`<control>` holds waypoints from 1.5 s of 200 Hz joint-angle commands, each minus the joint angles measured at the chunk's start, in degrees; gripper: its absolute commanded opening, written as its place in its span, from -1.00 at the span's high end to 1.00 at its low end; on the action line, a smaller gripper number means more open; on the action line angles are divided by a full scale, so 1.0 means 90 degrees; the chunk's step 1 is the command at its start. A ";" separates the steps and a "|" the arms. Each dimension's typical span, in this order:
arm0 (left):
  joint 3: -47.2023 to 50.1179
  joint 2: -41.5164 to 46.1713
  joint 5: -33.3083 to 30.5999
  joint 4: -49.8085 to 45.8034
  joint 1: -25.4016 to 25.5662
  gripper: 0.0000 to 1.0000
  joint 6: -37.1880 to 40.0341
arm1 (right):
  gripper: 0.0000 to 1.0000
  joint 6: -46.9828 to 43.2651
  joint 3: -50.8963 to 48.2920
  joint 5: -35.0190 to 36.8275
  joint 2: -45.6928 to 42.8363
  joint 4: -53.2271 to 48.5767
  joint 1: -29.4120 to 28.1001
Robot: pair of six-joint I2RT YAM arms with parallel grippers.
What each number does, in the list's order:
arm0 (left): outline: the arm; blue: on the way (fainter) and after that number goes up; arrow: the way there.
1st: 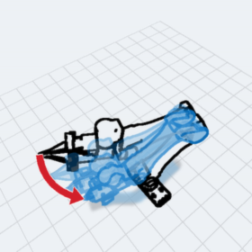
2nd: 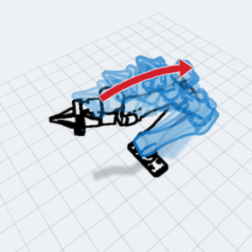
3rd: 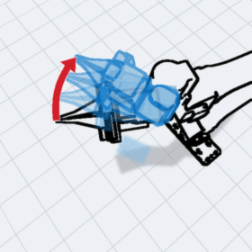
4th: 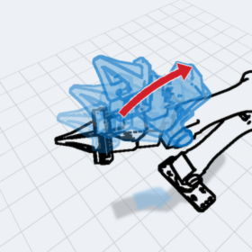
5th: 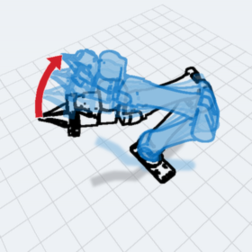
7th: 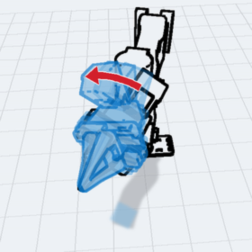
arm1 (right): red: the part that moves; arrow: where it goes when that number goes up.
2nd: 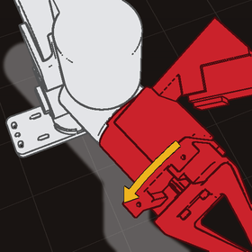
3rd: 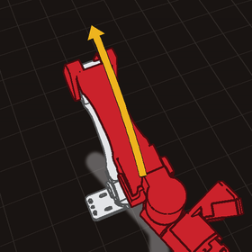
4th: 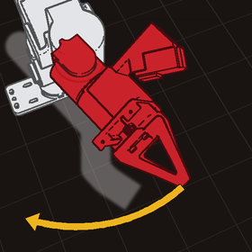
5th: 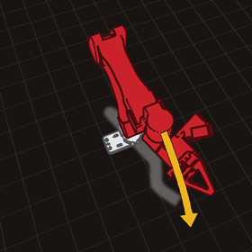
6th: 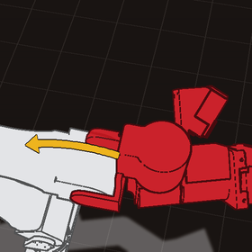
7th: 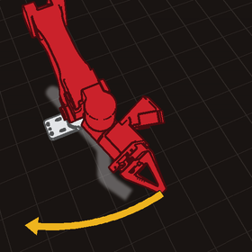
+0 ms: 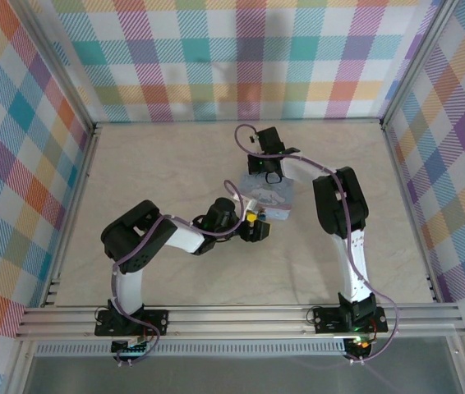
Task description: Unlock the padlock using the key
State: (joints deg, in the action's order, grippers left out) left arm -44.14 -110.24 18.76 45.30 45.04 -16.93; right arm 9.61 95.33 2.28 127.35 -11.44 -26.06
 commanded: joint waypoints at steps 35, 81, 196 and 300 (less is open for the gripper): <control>-0.0338 -0.0213 0.0854 0.0496 0.0034 -0.48 -0.0363 | 1.00 -0.0027 -0.0161 -0.0107 -0.0308 -0.0071 -0.0062; -0.0027 0.0051 0.0378 0.0331 -0.0005 -0.62 -0.0405 | 1.00 -0.0120 -0.0029 0.0140 -0.0487 -0.0313 -0.0062; 0.0138 0.0638 -0.0047 -0.0691 -0.0358 -0.73 -0.0394 | 1.00 0.0971 0.0027 0.2371 -0.1400 -0.2155 0.0444; -0.0191 0.0238 -0.0313 -0.0537 -0.0181 -0.73 -0.0197 | 1.00 0.1444 -0.1298 0.2035 -0.1616 -0.1889 0.0681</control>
State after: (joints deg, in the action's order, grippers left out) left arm -43.79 -106.45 16.58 39.09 42.63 -20.05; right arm 20.27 84.79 23.88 113.65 -29.34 -19.81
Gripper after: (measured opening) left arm 0.867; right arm 0.063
